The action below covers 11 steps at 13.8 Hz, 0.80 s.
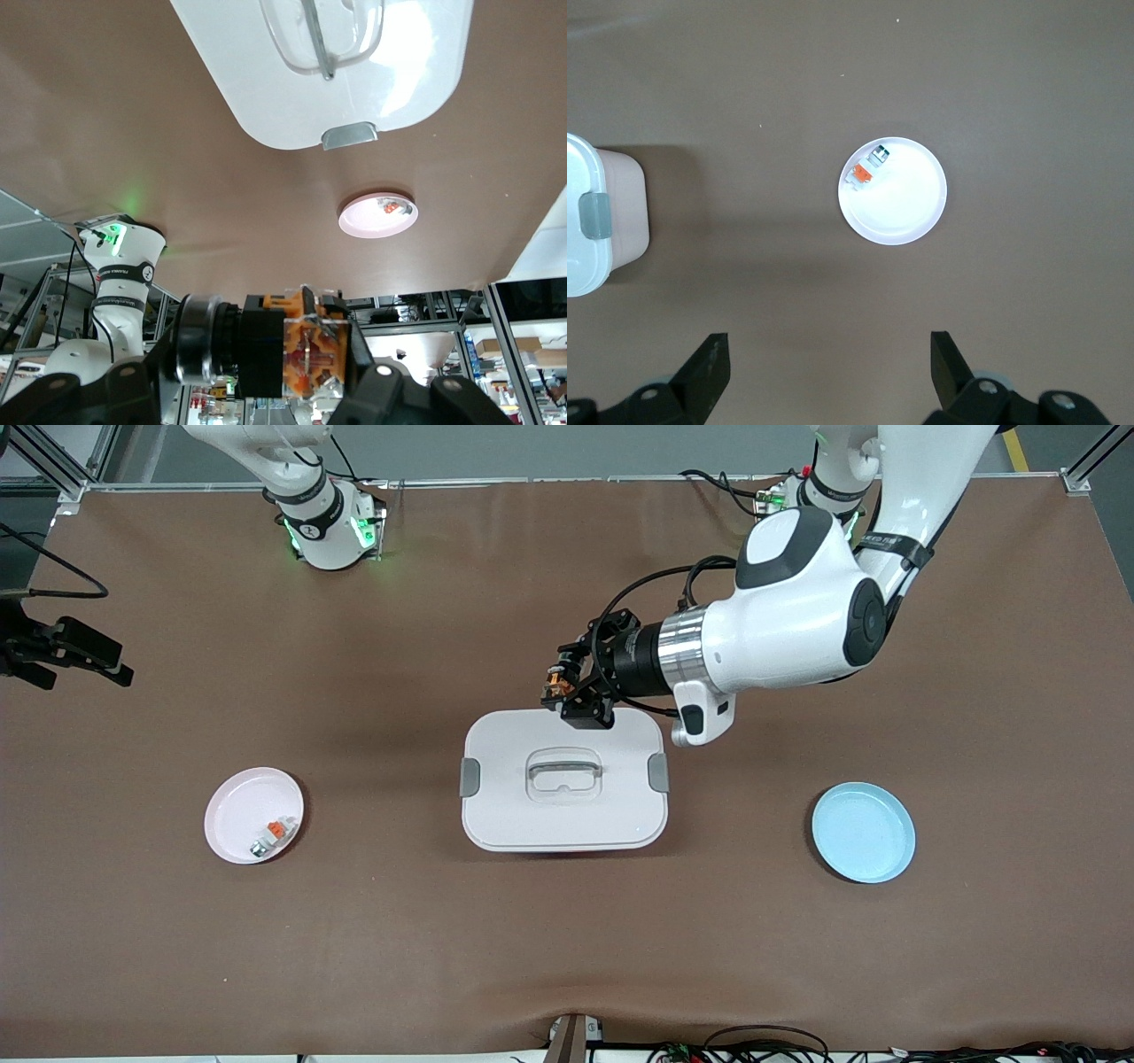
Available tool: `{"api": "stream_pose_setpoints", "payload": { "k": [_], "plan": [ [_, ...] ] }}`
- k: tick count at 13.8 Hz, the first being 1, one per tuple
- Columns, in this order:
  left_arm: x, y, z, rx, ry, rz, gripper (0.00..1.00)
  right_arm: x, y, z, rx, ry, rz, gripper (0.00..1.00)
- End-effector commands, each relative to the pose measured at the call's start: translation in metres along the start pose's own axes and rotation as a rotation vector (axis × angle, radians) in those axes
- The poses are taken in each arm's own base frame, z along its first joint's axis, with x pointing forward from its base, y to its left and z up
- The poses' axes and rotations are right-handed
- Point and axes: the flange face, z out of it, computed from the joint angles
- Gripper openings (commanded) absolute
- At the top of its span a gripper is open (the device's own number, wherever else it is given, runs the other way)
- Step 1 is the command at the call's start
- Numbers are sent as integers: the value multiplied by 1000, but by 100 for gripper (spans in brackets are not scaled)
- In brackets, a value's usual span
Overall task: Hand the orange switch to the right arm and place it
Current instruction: 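Lift the switch with the left gripper and carry it above the box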
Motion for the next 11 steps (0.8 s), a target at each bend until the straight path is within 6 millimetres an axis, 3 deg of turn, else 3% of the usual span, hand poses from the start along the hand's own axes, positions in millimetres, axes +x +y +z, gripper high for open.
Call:
{"api": "stream_pose_setpoints", "payload": {
  "k": [1, 5, 8, 11],
  "plan": [
    [-4, 2, 12, 9, -13, -46, 0, -2, -3, 2, 59, -11, 7, 100],
    [1, 4, 27, -1, 30, -28, 0, -4, -25, 17, 209, -56, 129, 100],
    [-6, 11, 34, -125, 52, -109, 0, -5, -46, 43, 297, -96, 215, 100],
    [-10, 3, 53, -122, 120, -132, 0, -18, -72, 66, 349, -99, 296, 100]
  ]
}}
